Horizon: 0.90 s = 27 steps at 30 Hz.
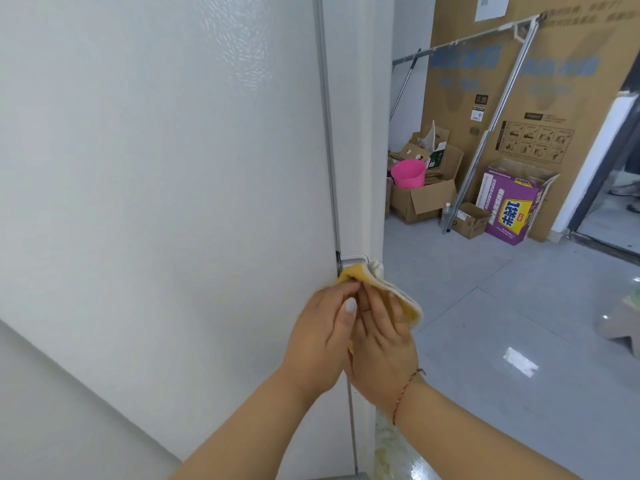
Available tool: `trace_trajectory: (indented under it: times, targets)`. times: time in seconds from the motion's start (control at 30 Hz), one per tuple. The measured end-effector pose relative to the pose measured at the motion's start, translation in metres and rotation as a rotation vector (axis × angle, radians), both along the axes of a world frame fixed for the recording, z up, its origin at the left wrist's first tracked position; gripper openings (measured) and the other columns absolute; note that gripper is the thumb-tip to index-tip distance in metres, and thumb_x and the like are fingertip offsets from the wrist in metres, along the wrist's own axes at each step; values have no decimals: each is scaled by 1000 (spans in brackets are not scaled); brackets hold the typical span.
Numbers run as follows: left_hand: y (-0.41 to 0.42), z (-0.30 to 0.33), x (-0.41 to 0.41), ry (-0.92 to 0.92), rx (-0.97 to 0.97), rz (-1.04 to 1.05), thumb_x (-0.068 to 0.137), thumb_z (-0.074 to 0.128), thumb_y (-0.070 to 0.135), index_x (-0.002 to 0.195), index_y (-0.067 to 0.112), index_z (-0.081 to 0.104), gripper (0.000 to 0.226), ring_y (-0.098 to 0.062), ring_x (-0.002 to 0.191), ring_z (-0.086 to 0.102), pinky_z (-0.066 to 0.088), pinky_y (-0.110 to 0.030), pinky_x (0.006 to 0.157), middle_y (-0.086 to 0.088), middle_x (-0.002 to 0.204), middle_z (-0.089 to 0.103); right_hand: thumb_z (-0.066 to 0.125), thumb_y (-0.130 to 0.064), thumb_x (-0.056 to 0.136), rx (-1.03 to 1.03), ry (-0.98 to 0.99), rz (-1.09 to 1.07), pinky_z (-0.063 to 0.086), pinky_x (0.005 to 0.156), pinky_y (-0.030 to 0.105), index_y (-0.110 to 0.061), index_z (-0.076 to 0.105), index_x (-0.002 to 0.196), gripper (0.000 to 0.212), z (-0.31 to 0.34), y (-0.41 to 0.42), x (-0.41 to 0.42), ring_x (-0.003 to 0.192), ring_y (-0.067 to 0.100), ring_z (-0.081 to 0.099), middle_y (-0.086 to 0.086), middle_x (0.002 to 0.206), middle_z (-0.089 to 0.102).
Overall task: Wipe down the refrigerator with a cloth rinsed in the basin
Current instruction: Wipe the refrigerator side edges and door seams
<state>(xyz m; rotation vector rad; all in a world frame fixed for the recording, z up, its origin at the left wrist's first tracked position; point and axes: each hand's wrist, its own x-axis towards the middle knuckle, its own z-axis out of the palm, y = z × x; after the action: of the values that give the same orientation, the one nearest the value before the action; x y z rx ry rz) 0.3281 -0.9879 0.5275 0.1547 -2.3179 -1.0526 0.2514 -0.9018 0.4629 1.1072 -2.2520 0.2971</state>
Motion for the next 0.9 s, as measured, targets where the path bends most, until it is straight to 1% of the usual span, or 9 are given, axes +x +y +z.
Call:
trace_trajectory:
  times: [0.17,0.3,0.4,0.5,0.6,0.67,0.73,0.8,0.9]
  targets:
    - [-2,15,-3,6,31,3,94,25,49,110,55,47,27,11,111,49,35,-6,94,43,111,52,38,-43,90,57,54,-26,8,118,46,-3,39,142,65,11,3,1,142,29,22,15,146,42]
    - [-5,1,0,-34,92,1,93,26,52,110,50,52,31,5,111,52,40,-11,94,29,113,58,17,-40,98,126,-14,-8,11,115,49,-2,26,144,60,-4,6,-6,142,29,20,13,146,42]
    - [-5,-14,3,-123,70,77,95,36,46,110,38,59,28,1,105,55,44,-19,90,22,108,61,22,-41,96,160,-72,23,15,112,50,-3,38,138,60,-19,10,-3,140,29,23,13,142,47]
    - [-3,-29,5,-224,150,372,92,51,26,102,25,61,14,-10,95,59,47,-24,81,12,99,63,31,-45,86,217,-148,16,24,106,54,4,57,126,67,-39,11,3,141,30,21,18,136,53]
    - [-6,-40,3,-554,371,495,87,52,20,95,21,56,9,-17,86,57,49,-30,75,5,93,60,31,-42,84,249,-220,-6,29,101,56,7,65,113,67,-60,11,8,145,30,6,21,126,60]
    - [-3,-40,-2,-668,759,474,88,51,19,84,16,54,6,-23,80,59,54,-40,79,-5,91,60,30,-39,83,276,-243,5,34,100,58,5,66,114,65,-68,13,9,145,31,2,19,124,61]
    - [0,-43,-5,-685,1112,417,94,50,20,85,16,54,11,-26,83,60,55,-40,82,-12,97,60,29,-36,82,303,-253,40,42,95,59,1,65,117,62,-71,15,8,142,35,15,18,126,60]
    - [-1,-50,-8,-679,1231,389,93,49,17,93,13,59,11,-27,82,58,55,-38,80,-14,100,60,29,-32,79,297,-264,73,46,89,60,2,68,113,61,-66,16,7,133,37,30,21,122,62]
    - [-4,-60,-9,-652,1240,410,84,55,15,95,11,63,15,-21,73,52,47,-31,62,-11,90,59,30,-31,75,266,-214,99,39,91,53,3,69,107,61,-62,19,1,125,32,38,19,116,66]
